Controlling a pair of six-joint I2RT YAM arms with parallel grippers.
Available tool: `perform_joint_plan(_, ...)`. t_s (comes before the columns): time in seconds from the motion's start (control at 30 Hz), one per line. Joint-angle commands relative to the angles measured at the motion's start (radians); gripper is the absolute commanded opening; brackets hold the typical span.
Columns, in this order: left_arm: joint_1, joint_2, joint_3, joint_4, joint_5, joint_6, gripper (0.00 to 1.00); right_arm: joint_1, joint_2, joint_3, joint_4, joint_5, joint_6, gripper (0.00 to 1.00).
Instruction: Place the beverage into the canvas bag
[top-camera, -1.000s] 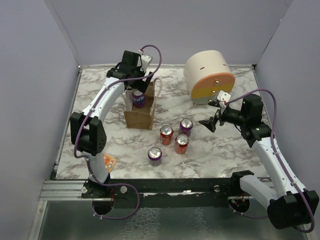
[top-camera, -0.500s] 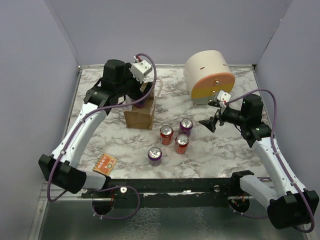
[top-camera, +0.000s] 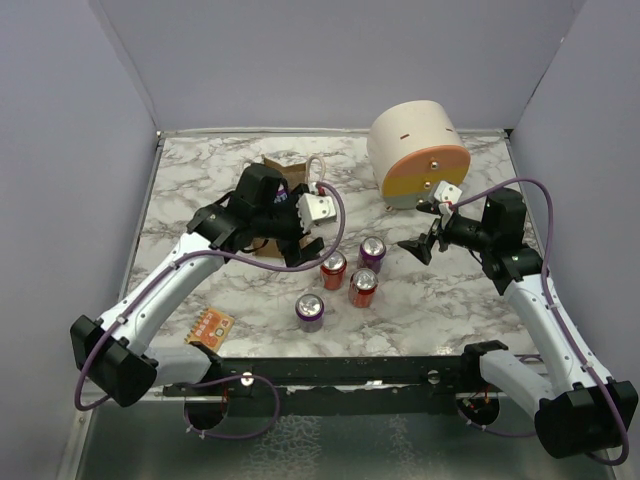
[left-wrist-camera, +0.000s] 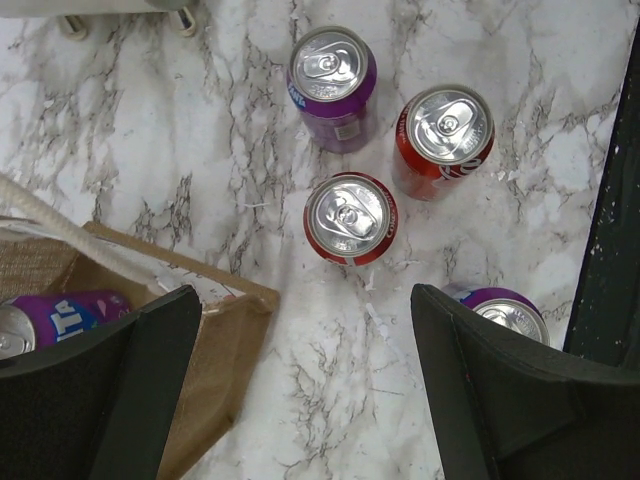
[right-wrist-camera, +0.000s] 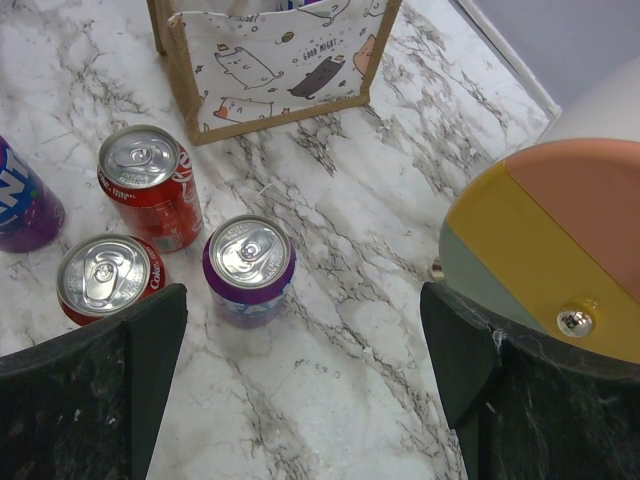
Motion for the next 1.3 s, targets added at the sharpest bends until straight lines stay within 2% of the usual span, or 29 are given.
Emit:
perform_joint_plan(0.0,-0.048,0.044,-0.003,-0.014,0.020,0.091,0.88,-0.004,-0.001,-0.002,0.007,0.020,0.013,1.00)
perform_joint_plan(0.17,-0.088,0.125,-0.003,-0.015,-0.018,0.130,0.89,-0.004,-0.006,-0.003,0.007,0.024,0.010,1.00)
perform_joint_plan(0.33,-0.116,0.205,-0.003,0.003,-0.058,0.157,0.99,-0.005,-0.012,-0.004,0.006,0.027,0.006,1.00)
perform_joint_plan(0.9,-0.140,0.390,-0.009,0.076,-0.052,0.161,0.99,-0.005,-0.016,-0.007,0.006,0.040,-0.008,1.00)
perform_joint_plan(1.1,-0.146,0.421,-0.015,0.113,-0.035,0.137,0.93,-0.005,-0.012,-0.007,0.006,0.038,-0.007,1.00)
perform_joint_plan(1.27,-0.147,0.437,-0.014,0.121,-0.030,0.125,0.82,-0.005,-0.011,-0.008,0.006,0.038,-0.008,1.00)
